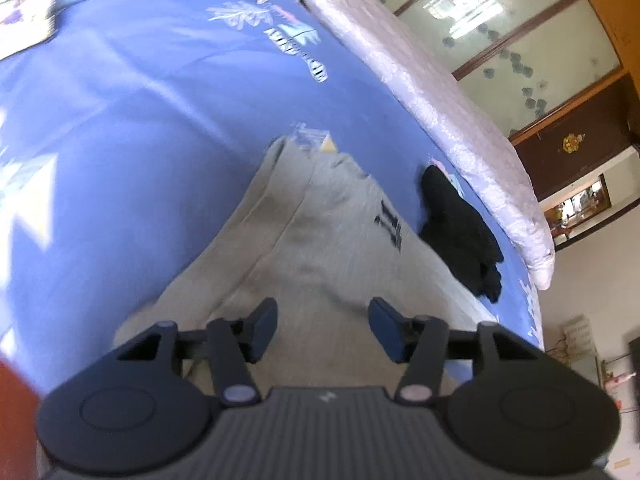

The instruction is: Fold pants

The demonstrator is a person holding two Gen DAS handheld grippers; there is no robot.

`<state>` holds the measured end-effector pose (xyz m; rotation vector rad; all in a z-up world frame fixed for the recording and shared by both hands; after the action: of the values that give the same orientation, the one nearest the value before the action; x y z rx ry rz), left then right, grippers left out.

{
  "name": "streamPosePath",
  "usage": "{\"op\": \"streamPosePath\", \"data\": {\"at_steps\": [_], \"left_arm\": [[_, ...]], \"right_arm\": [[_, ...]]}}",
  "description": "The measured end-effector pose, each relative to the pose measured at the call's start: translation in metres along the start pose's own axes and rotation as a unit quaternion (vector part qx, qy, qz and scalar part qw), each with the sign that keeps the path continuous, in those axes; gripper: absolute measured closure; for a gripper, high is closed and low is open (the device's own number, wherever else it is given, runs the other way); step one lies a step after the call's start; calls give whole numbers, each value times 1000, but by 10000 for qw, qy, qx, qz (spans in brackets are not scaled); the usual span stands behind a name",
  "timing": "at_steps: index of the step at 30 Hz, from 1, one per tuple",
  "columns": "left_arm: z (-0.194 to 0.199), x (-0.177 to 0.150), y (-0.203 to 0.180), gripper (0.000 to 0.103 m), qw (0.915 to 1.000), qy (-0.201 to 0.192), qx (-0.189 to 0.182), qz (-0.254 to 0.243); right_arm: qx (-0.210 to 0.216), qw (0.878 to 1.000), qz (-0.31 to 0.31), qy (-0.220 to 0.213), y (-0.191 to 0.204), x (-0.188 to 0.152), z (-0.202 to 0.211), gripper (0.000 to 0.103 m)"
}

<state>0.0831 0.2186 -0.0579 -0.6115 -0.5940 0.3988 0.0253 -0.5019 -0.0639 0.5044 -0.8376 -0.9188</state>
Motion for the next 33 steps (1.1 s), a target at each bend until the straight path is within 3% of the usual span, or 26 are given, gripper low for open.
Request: {"op": "streamPosePath", "data": {"at_steps": [4, 9, 11, 12, 14, 25, 33], "left_arm": [[17, -32, 20, 44, 9996, 160, 57, 236], [12, -52, 46, 38, 9970, 296, 104, 710], [12, -55, 52, 29, 9972, 243, 192, 684], [12, -56, 54, 17, 9972, 216, 223, 676], [12, -56, 57, 10, 9974, 179, 191, 677], [-8, -60, 61, 9, 9971, 410, 159, 622], [-30, -70, 54, 8, 9964, 645, 183, 524]], "right_arm": [[52, 9997, 52, 234, -1, -34, 11, 60], [229, 9990, -112, 356, 6, -45, 10, 60], [274, 9989, -74, 383, 11, -50, 12, 60], [298, 9988, -30, 397, 14, -51, 13, 60], [296, 9987, 62, 406, 18, -53, 15, 59], [29, 9990, -337, 302, -9, -56, 23, 56], [94, 9991, -158, 372, 3, -60, 16, 55]]}}
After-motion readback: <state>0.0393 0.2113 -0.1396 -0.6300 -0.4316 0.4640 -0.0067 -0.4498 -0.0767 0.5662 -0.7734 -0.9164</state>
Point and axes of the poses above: each gripper's, at about its wrist camera, not at the fingertips, and z roughly against the way its jaws point, y to its left, x to its top, the point moved 8 cm from there along -z, roughly the way its jaws point
